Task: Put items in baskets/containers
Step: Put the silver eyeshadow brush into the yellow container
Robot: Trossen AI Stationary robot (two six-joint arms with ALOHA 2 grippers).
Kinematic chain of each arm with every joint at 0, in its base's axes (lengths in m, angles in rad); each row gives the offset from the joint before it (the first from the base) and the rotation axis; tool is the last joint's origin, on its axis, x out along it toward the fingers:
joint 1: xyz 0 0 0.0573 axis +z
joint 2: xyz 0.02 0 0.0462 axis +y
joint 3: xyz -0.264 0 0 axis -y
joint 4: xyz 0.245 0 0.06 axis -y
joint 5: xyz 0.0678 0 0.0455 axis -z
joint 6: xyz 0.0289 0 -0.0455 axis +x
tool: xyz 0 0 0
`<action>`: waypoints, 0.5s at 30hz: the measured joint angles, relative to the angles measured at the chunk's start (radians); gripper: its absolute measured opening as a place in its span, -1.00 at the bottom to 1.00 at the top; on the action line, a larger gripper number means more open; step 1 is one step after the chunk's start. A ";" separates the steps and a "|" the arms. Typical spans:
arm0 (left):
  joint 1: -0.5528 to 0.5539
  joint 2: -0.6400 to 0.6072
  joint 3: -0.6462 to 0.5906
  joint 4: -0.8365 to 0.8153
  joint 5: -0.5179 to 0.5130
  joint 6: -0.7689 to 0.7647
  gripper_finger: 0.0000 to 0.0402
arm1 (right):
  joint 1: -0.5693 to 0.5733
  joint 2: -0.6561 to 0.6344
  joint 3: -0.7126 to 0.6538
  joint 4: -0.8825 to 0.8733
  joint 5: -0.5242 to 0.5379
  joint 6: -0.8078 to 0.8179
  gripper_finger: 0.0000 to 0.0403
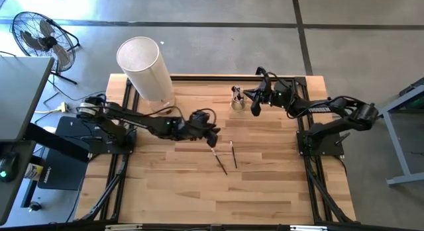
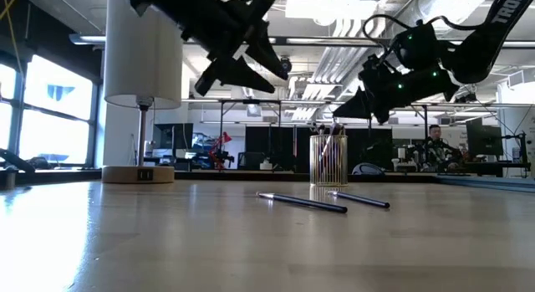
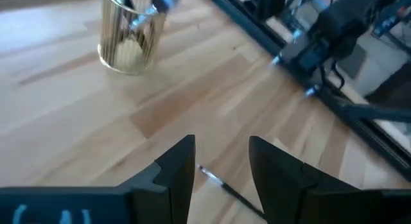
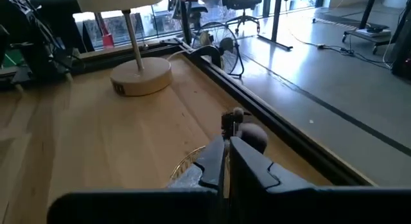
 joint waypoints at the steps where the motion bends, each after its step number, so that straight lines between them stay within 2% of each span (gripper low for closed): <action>1: 0.000 0.008 0.030 -0.050 0.015 -0.004 -0.28 | 0.000 -0.007 0.002 -0.006 0.001 -0.002 -0.89; 5: -0.013 0.033 0.150 -0.258 0.027 -0.051 -0.28 | 0.011 -0.065 0.028 -0.094 0.016 -0.020 -0.74; 7: -0.026 0.034 0.203 -0.379 0.006 -0.077 -0.28 | 0.024 -0.115 0.058 -0.197 0.060 -0.016 -0.66; 11: -0.064 0.035 0.278 -0.554 -0.060 -0.207 -0.28 | 0.073 -0.235 0.154 -0.557 0.068 0.046 -0.55; 15: -0.101 0.035 0.290 -0.618 -0.105 -0.443 -0.28 | 0.166 -0.304 0.243 -0.931 0.091 0.166 -0.56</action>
